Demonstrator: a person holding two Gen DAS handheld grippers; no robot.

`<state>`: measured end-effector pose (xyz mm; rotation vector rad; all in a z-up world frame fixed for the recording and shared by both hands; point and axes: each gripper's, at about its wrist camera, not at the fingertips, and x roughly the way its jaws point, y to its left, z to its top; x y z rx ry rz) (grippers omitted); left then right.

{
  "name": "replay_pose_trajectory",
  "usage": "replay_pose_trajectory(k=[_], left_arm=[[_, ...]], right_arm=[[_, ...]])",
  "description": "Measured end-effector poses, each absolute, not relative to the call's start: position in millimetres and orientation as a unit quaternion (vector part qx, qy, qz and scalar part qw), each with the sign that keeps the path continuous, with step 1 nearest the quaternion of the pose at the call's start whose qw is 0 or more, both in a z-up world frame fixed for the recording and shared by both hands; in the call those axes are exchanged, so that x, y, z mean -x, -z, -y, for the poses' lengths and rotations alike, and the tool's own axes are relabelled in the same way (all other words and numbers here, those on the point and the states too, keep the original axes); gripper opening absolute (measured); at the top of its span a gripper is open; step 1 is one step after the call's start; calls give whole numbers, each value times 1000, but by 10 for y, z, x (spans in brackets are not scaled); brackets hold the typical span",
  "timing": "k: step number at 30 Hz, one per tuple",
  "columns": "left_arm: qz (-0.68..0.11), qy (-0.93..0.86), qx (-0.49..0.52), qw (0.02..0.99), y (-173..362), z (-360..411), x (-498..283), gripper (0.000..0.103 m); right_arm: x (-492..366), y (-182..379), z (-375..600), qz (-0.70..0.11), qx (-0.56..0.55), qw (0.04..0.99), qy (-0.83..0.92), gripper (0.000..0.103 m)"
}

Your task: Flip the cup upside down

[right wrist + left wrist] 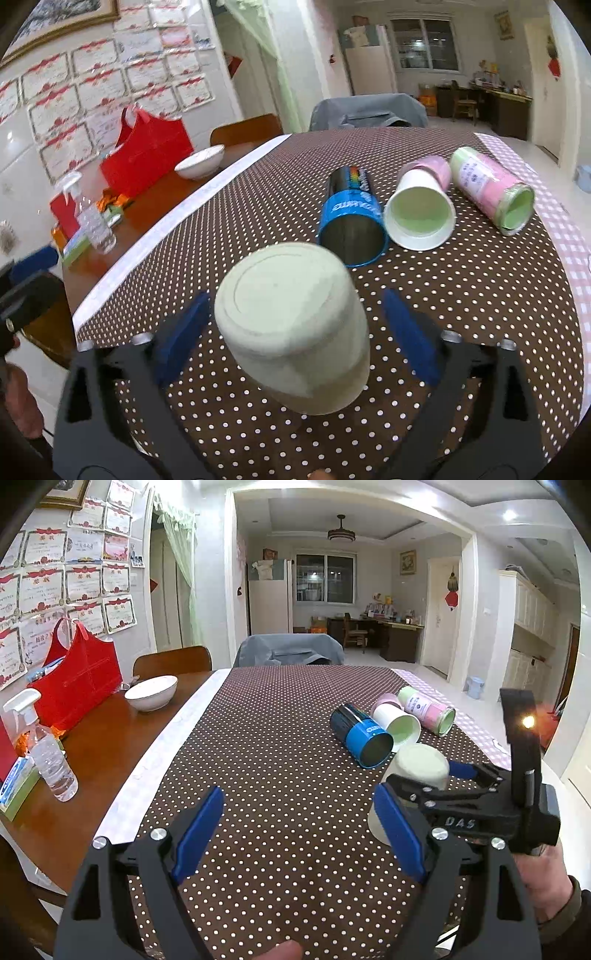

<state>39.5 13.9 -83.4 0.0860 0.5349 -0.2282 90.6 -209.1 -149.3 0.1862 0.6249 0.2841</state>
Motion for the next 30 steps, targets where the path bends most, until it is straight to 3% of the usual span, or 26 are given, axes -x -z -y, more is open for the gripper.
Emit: replay_pose_trajectory(k=[30], left_arm=[[-161,91,-60,981,80,28,400,82]], right_arm=[[418,197,2399,-188,-123,973,-47,97]])
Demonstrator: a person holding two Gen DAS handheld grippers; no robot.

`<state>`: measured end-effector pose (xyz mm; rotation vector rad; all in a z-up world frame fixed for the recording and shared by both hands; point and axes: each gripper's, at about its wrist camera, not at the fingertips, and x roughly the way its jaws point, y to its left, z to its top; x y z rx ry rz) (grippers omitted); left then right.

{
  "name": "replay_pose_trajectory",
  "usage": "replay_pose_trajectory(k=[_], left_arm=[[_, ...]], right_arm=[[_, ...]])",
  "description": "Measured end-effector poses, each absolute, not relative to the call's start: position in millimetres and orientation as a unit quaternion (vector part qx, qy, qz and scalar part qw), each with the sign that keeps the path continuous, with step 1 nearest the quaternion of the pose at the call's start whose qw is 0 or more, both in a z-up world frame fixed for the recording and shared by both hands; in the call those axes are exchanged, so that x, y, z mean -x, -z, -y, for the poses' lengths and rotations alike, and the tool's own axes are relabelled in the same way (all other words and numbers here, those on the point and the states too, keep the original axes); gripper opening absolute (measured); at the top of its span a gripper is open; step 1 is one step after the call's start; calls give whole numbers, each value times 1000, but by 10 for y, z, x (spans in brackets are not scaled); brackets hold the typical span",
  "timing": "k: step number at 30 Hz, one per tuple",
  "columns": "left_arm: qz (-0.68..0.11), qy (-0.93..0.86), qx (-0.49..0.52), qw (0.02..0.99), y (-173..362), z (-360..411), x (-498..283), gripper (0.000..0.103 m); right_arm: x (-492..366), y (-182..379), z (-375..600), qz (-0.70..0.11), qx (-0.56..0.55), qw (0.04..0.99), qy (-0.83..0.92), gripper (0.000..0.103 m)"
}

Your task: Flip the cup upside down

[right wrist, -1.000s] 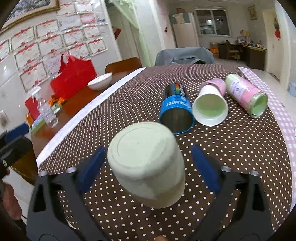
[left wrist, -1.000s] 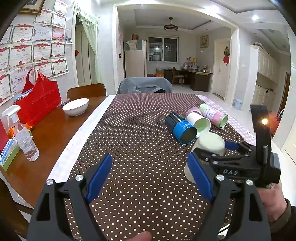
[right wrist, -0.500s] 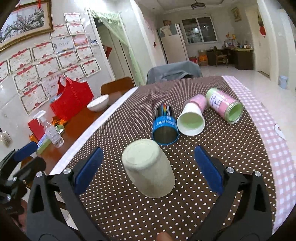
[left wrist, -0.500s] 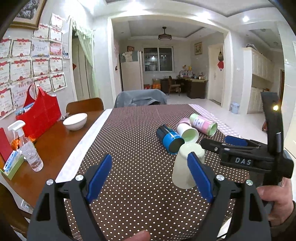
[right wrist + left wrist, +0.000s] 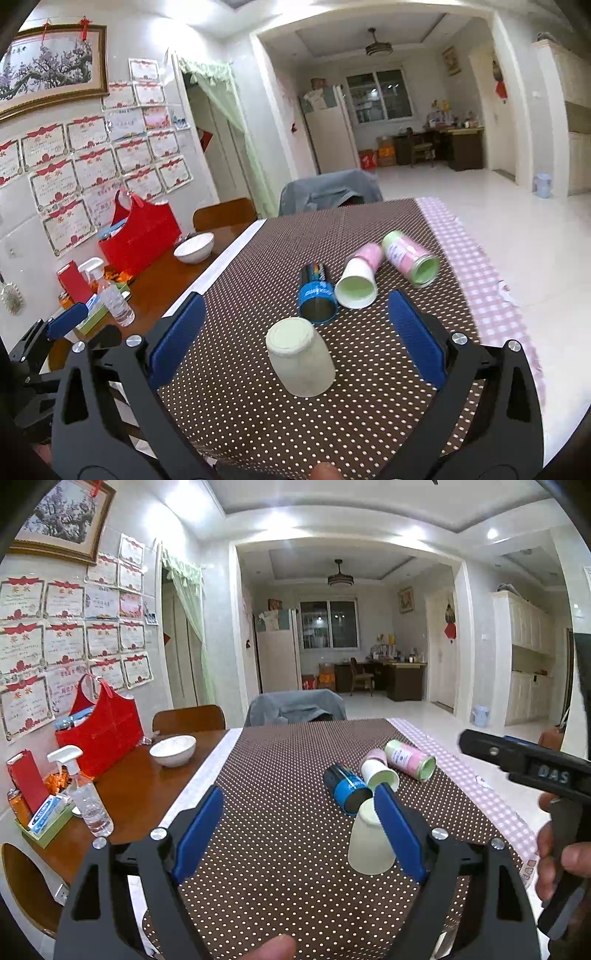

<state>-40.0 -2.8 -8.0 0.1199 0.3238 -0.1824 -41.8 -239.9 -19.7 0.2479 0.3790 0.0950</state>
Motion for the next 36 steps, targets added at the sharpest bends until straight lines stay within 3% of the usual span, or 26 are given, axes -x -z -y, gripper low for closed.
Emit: replay_pose_trajectory(k=[14,36], left_arm=[[-125,88,-40,987,-47,38,835,82],[-128,93,-39,987,-11,-26,928,83]], right_arm=[[1156,126,2281,-149,-73,984,61,97],[1243,130,2159,-146,-58,986,52,97]])
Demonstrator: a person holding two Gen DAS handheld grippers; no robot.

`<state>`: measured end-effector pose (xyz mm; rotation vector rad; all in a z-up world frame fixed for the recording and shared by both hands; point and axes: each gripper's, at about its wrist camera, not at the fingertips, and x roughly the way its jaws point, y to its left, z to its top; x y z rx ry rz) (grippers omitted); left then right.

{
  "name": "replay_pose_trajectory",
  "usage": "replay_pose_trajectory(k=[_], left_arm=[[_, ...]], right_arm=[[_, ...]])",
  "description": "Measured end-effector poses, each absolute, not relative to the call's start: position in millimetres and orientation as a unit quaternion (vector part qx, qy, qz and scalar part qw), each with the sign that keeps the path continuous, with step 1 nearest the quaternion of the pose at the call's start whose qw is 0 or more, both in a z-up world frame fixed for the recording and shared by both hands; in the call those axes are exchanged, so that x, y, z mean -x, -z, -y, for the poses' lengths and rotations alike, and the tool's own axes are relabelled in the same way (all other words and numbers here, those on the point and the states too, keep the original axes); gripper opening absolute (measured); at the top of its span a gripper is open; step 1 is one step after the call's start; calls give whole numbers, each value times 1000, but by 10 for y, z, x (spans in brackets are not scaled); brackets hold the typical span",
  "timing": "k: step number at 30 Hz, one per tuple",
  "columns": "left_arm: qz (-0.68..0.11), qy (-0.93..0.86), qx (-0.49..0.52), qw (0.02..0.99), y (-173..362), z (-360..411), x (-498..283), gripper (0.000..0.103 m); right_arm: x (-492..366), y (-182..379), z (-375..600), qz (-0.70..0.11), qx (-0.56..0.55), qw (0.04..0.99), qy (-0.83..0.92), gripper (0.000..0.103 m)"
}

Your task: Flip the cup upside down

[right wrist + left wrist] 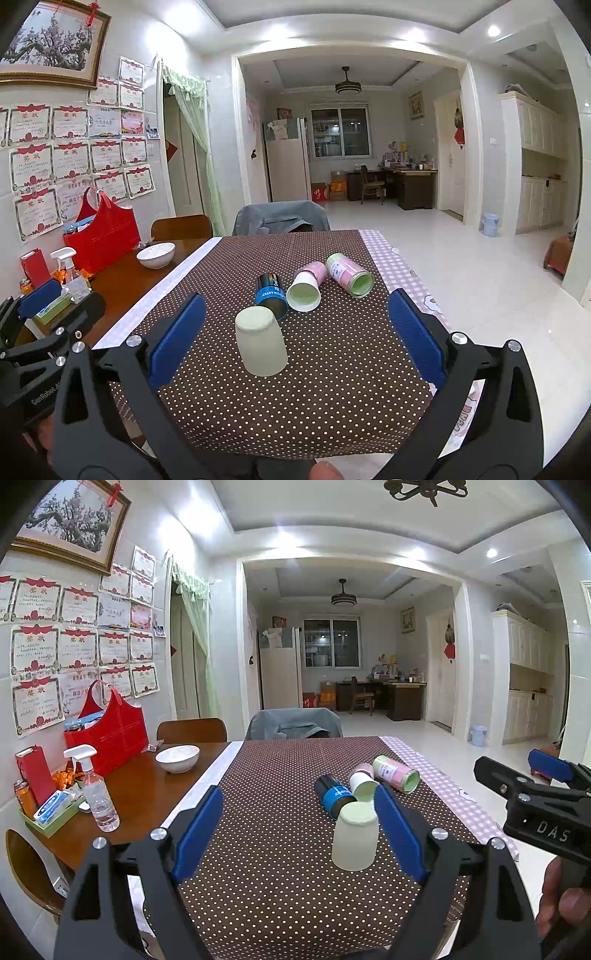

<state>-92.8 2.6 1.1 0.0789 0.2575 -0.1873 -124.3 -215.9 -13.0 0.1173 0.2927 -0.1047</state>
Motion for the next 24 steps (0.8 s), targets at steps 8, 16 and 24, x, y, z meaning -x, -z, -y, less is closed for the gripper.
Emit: replay_pose_trajectory(k=[8,16,24], left_arm=[[-126,91,-40,987,-42,-11,935,83],[-133,90,-41,986,-39,-5,931,83],[-147,85,-34,985,-23,-14,878,83]], right_arm=[[1233,116,2162,-145,-58,986,51,97],[1220,115,2160,-147,-58,986,51,97],[1198,125,2169,-150,-59,985,55,97]])
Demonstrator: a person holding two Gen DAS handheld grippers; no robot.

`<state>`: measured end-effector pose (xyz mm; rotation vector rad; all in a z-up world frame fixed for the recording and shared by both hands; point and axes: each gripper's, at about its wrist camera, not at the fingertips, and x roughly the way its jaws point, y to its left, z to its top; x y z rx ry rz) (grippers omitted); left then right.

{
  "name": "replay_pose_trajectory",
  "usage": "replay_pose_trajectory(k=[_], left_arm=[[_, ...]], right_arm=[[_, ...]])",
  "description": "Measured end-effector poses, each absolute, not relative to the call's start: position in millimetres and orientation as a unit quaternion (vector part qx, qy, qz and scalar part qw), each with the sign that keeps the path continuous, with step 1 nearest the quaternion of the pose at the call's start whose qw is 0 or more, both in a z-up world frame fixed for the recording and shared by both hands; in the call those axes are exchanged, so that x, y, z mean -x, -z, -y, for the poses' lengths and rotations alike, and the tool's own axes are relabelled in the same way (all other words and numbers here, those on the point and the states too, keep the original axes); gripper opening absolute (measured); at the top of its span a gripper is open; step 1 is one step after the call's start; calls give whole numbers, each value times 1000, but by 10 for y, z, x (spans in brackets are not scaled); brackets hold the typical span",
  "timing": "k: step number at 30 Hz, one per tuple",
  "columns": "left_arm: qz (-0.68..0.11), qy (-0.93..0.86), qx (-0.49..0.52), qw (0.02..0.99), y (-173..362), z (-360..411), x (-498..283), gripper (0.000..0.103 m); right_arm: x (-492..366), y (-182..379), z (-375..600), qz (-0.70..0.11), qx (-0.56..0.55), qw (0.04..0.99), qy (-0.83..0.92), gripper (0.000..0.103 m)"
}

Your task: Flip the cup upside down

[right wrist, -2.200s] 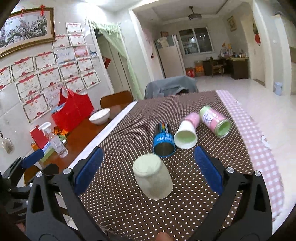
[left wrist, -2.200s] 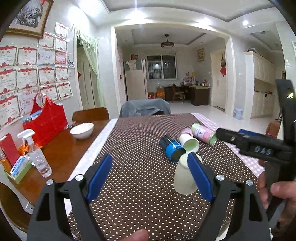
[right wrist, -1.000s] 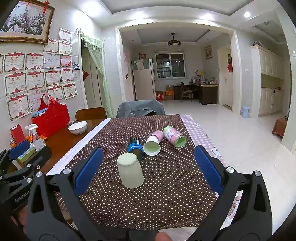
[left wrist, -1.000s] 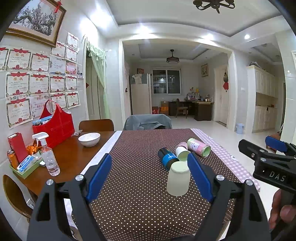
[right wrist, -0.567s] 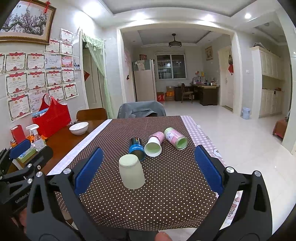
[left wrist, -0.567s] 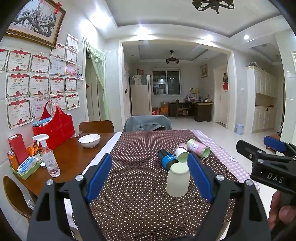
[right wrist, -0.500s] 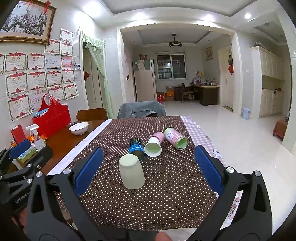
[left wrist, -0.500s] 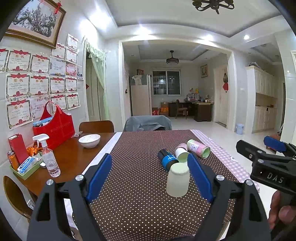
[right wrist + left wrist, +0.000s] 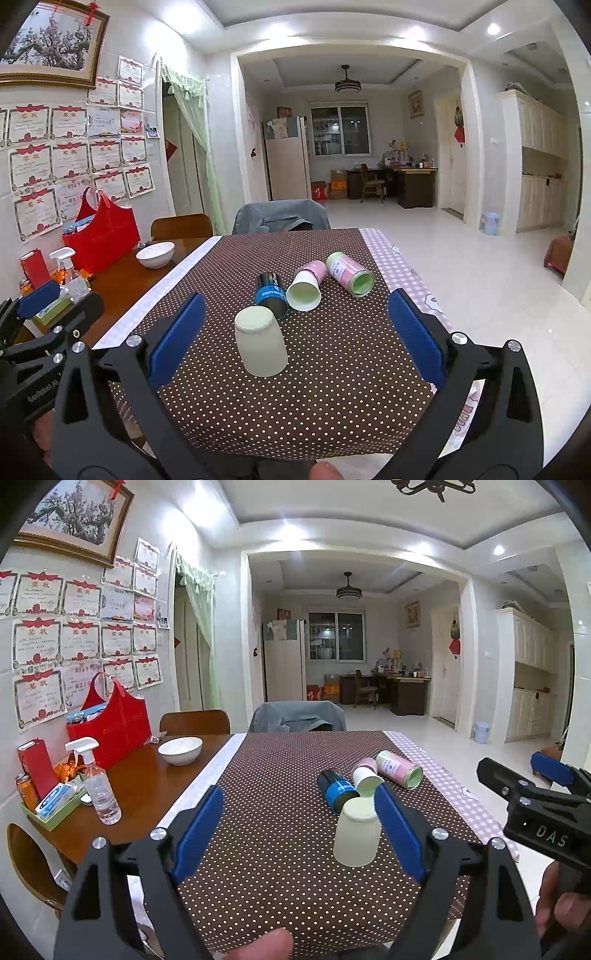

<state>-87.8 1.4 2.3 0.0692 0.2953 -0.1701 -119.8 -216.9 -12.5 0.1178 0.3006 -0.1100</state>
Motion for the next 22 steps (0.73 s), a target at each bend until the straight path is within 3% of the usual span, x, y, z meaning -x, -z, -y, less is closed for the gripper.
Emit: replay_pose_trajectory(k=[22], left_arm=[[-136,67,-43,988,-41,29,857,92]], right_arm=[[1126,204,2182,-160,-64,984,52,97]])
